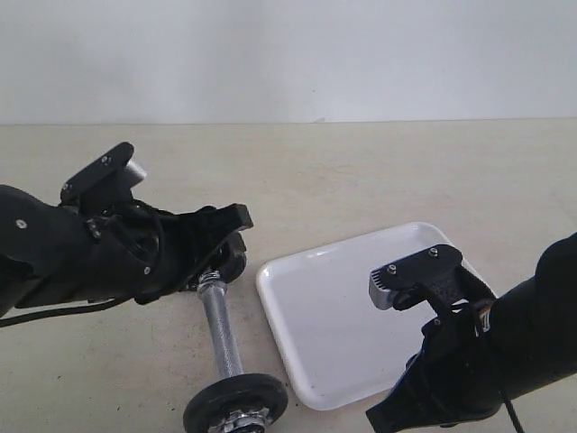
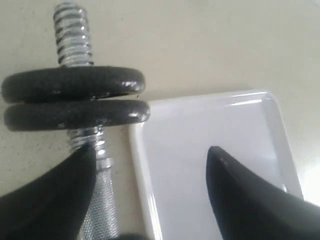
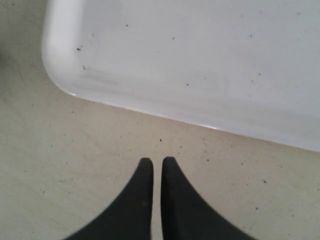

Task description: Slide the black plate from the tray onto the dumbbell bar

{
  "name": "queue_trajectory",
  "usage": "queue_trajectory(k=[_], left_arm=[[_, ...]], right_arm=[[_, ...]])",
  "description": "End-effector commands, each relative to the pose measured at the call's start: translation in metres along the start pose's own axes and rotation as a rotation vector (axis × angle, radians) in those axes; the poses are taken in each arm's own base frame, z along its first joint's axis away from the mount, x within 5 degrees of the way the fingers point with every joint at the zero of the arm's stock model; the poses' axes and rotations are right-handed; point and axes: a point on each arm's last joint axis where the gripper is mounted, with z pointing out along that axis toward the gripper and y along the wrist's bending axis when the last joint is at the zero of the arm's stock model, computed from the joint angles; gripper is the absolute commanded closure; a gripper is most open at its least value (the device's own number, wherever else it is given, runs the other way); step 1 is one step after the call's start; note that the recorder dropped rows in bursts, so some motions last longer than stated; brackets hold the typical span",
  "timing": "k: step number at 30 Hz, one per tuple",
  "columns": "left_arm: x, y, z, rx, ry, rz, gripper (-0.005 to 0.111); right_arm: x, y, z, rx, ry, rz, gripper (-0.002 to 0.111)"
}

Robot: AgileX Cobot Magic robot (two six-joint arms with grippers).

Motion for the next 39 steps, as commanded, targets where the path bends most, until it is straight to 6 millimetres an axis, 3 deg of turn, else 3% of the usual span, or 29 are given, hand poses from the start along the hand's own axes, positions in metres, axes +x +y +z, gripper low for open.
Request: queue_trajectory(k=[1, 8, 12, 18, 23, 26, 28, 33, 39], left_arm=[[-0.010, -0.007, -0.017, 0.048, -0.051, 0.079, 0.048], [-0.025, -0.015, -0.047, 0.136, -0.102, 0.158, 0.048], [-0.036, -0.021, -0.077, 0.205, -0.183, 0.233, 0.048], [-0.055, -0.028, -0.142, 0.341, -0.393, 0.214, 0.048], [-0.062, -0.021, -0.217, 0.481, -0.615, 0.250, 0.049], [-0.057, -0.011, -0.262, 0.583, -0.725, 0.276, 0.057], [-0.051, -0.003, -0.289, 0.650, -0.782, 0.307, 0.069], [-0.032, 0.014, -0.331, 0.778, -0.860, 0.382, 0.101], [-0.003, 0.027, -0.358, 0.943, -0.812, 0.502, 0.102]], right_arm=[[0.001, 0.000, -0.001, -0.001, 0.002, -0.010, 0.108], [0.002, 0.000, -0.001, -0.003, 0.008, -0.008, 0.108], [0.002, 0.000, -0.001, -0.003, 0.008, -0.008, 0.108], [0.001, 0.000, -0.001, -0.001, -0.004, -0.005, 0.108], [0.000, 0.001, -0.001, -0.007, -0.009, 0.011, 0.108], [0.000, 0.001, -0.001, -0.011, -0.010, 0.023, 0.108], [0.000, 0.001, -0.001, -0.017, -0.012, 0.038, 0.108], [0.000, 0.002, -0.001, -0.026, -0.017, 0.064, 0.108], [0.001, 0.003, -0.001, -0.038, -0.001, 0.081, 0.108]])
